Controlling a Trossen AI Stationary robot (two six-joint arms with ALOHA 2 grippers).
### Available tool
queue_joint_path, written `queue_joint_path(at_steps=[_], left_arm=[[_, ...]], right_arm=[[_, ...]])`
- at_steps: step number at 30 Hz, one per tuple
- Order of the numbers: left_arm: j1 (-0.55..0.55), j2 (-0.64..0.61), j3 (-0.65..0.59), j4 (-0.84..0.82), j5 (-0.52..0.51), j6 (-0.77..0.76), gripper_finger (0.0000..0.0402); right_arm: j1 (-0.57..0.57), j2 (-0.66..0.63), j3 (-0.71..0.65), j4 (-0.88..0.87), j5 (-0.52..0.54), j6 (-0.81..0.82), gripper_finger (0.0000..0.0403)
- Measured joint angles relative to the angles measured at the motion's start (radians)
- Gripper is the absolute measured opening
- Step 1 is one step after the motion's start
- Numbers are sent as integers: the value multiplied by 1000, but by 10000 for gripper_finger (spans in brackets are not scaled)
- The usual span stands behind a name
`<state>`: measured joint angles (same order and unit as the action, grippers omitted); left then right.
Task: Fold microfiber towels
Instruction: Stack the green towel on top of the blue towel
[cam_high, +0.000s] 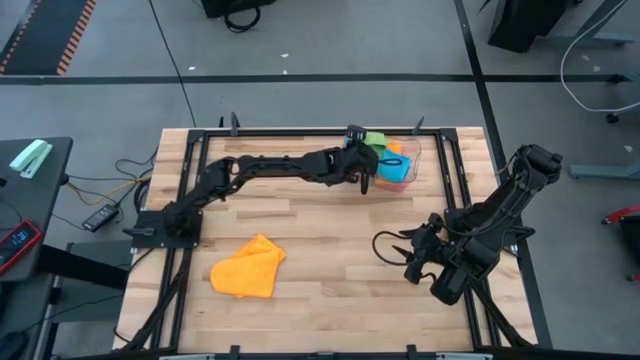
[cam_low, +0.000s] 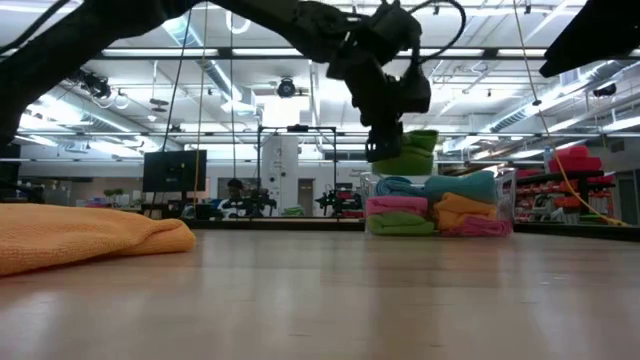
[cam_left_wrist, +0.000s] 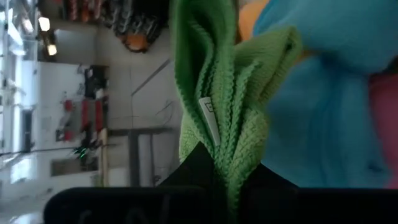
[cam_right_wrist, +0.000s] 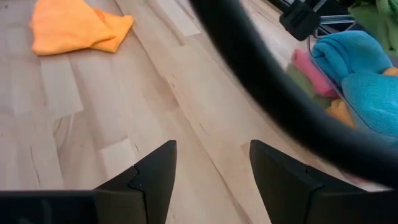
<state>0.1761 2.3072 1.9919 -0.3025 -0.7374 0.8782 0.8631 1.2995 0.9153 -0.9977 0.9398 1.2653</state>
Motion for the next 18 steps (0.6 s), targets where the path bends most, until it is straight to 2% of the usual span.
queue_joint_path(at_steps=[8,10,16,18], left_arm=[[21,52,-2,18,-17,61,20],[22,52,-2,-23,-18,76,22],[10,52,-2,-89,-14,47,102],[9,52,-2,-106,33,29,127]], right_arm=[[6,0,0,3,-2,18,213],[6,0,0,4,-2,18,213],[6,0,0,8,-2,18,213],[6,0,0,13,-3,18,213]])
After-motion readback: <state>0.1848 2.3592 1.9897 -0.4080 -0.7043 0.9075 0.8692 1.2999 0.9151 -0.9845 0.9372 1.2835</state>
